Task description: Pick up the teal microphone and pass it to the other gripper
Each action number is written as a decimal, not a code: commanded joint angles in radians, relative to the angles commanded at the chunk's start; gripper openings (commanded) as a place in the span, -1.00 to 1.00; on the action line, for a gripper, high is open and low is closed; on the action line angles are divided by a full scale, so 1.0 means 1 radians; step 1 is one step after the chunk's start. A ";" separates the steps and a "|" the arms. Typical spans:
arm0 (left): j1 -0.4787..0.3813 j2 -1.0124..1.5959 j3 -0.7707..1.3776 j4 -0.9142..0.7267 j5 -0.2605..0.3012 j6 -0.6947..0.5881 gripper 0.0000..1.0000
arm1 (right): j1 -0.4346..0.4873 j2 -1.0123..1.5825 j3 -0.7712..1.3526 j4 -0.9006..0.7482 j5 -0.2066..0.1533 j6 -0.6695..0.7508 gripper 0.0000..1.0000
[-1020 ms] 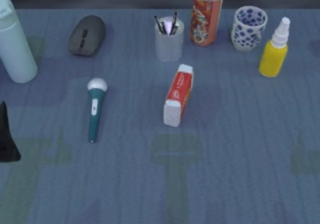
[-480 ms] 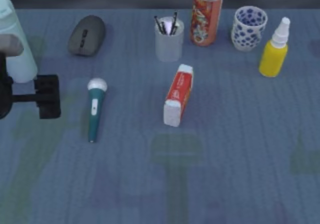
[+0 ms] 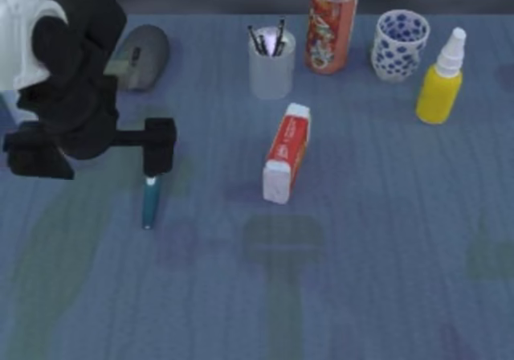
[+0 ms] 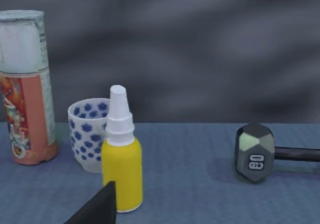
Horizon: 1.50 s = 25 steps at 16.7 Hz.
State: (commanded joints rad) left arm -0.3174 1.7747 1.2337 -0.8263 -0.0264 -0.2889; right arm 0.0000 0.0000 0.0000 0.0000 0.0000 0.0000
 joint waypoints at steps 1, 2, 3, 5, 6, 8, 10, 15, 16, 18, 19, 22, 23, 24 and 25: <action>-0.010 0.053 0.041 -0.023 0.000 -0.009 1.00 | 0.000 0.000 0.000 0.000 0.000 0.000 1.00; -0.019 0.097 0.076 -0.043 -0.001 -0.017 1.00 | 0.000 0.000 0.000 0.000 0.000 0.000 1.00; -0.026 0.131 0.105 -0.058 -0.001 -0.023 1.00 | 0.000 0.000 0.000 0.000 0.000 0.000 1.00; -0.034 0.172 0.140 -0.076 -0.002 -0.030 1.00 | 0.000 0.000 0.000 0.000 0.000 0.000 1.00; -0.035 0.179 0.146 -0.078 -0.002 -0.032 1.00 | 0.000 0.000 0.000 0.000 0.000 0.000 1.00; -0.035 0.179 0.146 -0.078 -0.002 -0.032 1.00 | 0.000 0.000 0.000 0.000 0.000 0.000 1.00; -0.030 0.177 0.143 -0.076 -0.001 -0.031 1.00 | 0.000 0.000 0.000 0.000 0.000 0.000 1.00; -0.030 0.252 0.102 0.038 -0.001 -0.025 1.00 | 0.000 0.000 0.000 0.000 0.000 0.000 1.00; -0.029 0.280 0.087 0.085 0.000 -0.024 1.00 | 0.000 0.000 0.000 0.000 0.000 0.000 1.00; -0.028 0.335 0.056 0.177 0.000 -0.022 1.00 | 0.000 0.000 0.000 0.000 0.000 0.000 1.00; -0.027 0.359 0.043 0.212 0.001 -0.021 1.00 | 0.000 0.000 0.000 0.000 0.000 0.000 1.00; -0.026 0.391 0.027 0.254 0.001 -0.020 1.00 | 0.000 0.000 0.000 0.000 0.000 0.000 1.00; -0.026 0.391 0.027 0.254 0.001 -0.020 1.00 | 0.000 0.000 0.000 0.000 0.000 0.000 1.00; -0.026 0.391 0.027 0.254 0.001 -0.020 1.00 | 0.000 0.000 0.000 0.000 0.000 0.000 1.00; -0.026 0.391 0.027 0.254 0.001 -0.020 1.00 | 0.000 0.000 0.000 0.000 0.000 0.000 1.00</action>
State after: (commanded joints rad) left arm -0.3438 2.1660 1.2603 -0.5728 -0.0254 -0.3089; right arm 0.0000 0.0000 0.0000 0.0000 0.0000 0.0000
